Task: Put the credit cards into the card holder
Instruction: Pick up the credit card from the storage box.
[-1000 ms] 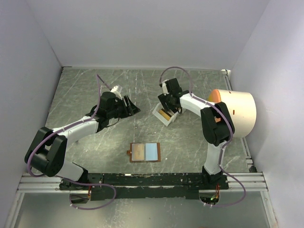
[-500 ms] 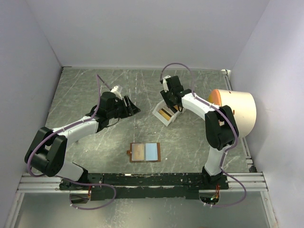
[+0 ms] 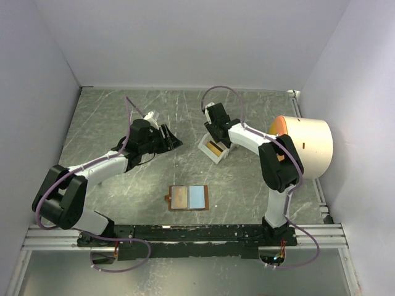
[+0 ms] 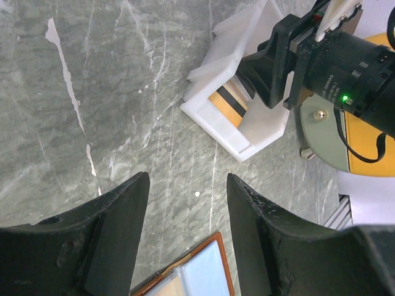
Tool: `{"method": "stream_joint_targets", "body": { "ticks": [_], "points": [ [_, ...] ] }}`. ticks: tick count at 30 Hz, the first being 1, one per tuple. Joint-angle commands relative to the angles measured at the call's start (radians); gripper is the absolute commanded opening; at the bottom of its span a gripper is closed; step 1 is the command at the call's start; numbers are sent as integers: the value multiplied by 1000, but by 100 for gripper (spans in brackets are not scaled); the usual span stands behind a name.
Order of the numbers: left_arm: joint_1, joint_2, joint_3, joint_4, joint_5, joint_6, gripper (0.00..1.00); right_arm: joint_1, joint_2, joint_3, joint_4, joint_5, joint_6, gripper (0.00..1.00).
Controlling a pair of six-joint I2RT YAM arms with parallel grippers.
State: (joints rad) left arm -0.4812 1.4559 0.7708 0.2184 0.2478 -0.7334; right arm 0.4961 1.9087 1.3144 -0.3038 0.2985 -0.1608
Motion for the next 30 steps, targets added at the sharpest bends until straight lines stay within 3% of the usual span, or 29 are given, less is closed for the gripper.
{"method": "stream_joint_targets", "body": {
  "ticks": [1,8,30],
  "points": [
    [9,6,-6,30,18,8,64,24,25,-1,21,45,-17,41],
    [10,8,-6,33,19,8,64,38,44,-18,52,91,-33,32],
    [9,13,-4,36,25,11,64,44,89,-6,86,188,-59,20]
  ]
}}
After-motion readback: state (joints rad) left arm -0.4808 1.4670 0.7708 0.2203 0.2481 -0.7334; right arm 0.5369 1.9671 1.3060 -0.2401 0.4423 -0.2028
